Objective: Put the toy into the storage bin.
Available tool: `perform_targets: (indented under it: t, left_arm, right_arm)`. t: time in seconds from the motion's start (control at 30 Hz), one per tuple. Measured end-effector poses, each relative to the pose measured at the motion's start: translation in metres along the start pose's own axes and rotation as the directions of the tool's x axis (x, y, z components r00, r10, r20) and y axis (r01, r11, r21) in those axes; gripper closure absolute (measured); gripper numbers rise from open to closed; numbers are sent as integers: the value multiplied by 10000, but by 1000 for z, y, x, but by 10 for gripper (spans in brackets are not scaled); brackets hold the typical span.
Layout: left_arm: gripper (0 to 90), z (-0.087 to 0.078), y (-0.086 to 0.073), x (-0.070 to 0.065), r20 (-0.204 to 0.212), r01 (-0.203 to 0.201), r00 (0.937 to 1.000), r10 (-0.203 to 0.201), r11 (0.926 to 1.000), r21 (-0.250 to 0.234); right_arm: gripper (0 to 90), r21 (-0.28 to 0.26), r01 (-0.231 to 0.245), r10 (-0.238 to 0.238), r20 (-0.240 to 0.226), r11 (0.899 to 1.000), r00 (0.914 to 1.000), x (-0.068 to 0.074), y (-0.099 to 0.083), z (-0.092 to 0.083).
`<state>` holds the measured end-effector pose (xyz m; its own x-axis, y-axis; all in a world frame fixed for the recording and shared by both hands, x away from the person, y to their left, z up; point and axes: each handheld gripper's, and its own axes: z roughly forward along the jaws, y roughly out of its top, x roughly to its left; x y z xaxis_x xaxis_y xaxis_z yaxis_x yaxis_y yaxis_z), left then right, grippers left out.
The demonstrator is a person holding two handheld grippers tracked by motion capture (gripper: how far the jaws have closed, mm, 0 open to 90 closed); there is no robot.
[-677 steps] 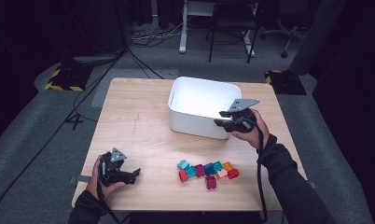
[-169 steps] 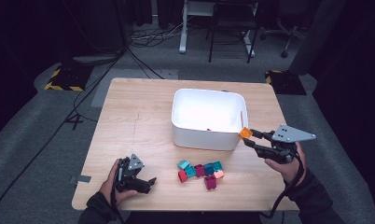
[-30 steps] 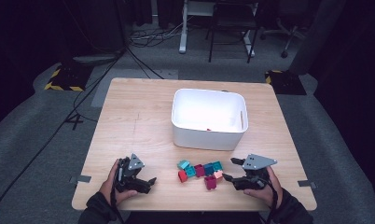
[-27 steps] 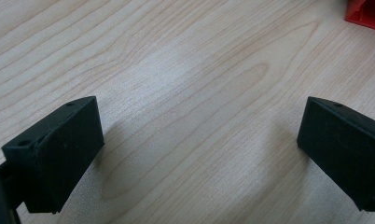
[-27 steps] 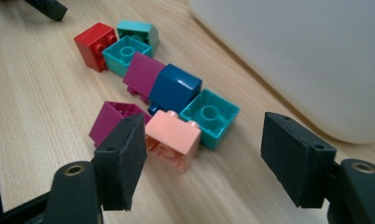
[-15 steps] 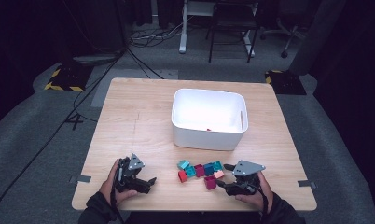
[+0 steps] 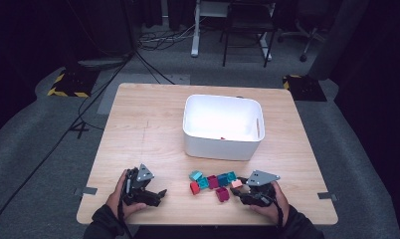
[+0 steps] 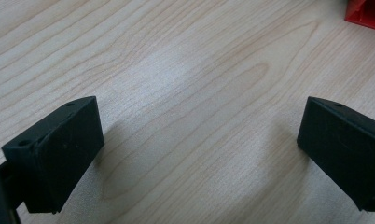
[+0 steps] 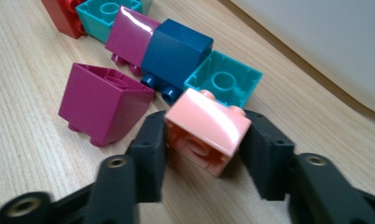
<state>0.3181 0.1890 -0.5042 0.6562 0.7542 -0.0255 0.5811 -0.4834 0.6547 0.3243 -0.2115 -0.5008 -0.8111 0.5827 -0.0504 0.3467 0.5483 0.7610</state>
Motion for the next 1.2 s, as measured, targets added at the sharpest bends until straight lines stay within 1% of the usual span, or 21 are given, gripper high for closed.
perform_targets:
  t: [0.1, 0.3, 0.33, 0.37, 0.53, 0.57, 0.63, 0.77, 0.83, 0.9, 0.97, 1.03, 1.07, 1.1, 1.17, 1.2]
  left_arm:
    - [5, 0, 0, 0, 12, 15, 10000, -15, 10000, 4]
    - [6, 0, 0, 0, -20, -21, 10000, 21, 10000, -6]
    - [5, 0, 0, 0, 0, 6, 10000, -6, 10000, 7]
    - [5, 0, 0, 0, -5, 5, 10000, -5, 10000, 6]
    - [5, 0, 0, 0, 3, 8, 10000, -8, 10000, 3]
    - [6, 0, 0, 0, -5, 11, 10000, -11, 10000, 7]
    - [6, 0, 0, 0, 9, 11, 10000, -11, 10000, 7]
    - [5, 0, 0, 0, 9, 12, 10000, -12, 10000, 4]
    - [5, 0, 0, 0, 0, 4, 10000, -4, 10000, -1]
    - [5, 0, 0, 0, -5, 8, 10000, -8, 10000, 5]
    - [5, 0, 0, 0, 1, 7, 10000, -7, 10000, 4]
    - [5, 0, 0, 0, 12, 9, 10000, -9, 10000, 0]
    - [5, 0, 0, 0, 7, 16, 10000, -16, 10000, 3]
    - [6, 0, 0, 0, 15, 4, 10000, -4, 10000, -5]
    - [5, 0, 0, 0, 4, 15, 10000, -15, 10000, -7]
    - [5, 0, 0, 0, 5, 16, 10000, -16, 10000, -9]
  right_arm:
    - [544, -7, 143, -143, -58, 9999, 9999, -2, -1, -1]
    - [544, -13, 64, -64, -7, 10000, 10000, -6, -3, -5]
    - [545, -20, -15, 15, -14, 10000, 10000, -7, -3, -6]
    - [544, -66, -52, 52, -36, 10000, 10000, -8, -2, -7]
    - [545, -250, -208, 212, 164, 9995, 9996, -15, -2, -14]
    - [545, -272, -166, 170, 156, 9995, 9997, -17, -2, -16]
    - [545, -337, -275, 282, 201, 9991, 9994, -19, -2, -17]
    - [545, -393, -342, 352, 244, 9986, 9991, -21, -1, -21]
    - [545, -446, -284, 297, 295, 9986, 9991, -24, -1, -23]
    - [545, -555, -372, 385, 217, 9978, 9990, -25, 0, -26]
    - [545, -625, -302, 319, 274, 9976, 9991, -27, 1, -29]
    - [545, -688, -372, 390, 256, 9969, 9989, -28, 2, -31]
    - [545, -739, -379, 402, 295, 9965, 9988, -28, 3, -32]
    - [545, -749, -275, 299, 321, 9968, 9990, -30, 3, -34]
    - [545, -813, -364, 397, 397, 9960, 9984, -30, 5, -36]
    - [545, -863, -309, 347, 425, 9958, 9985, -32, 6, -37]
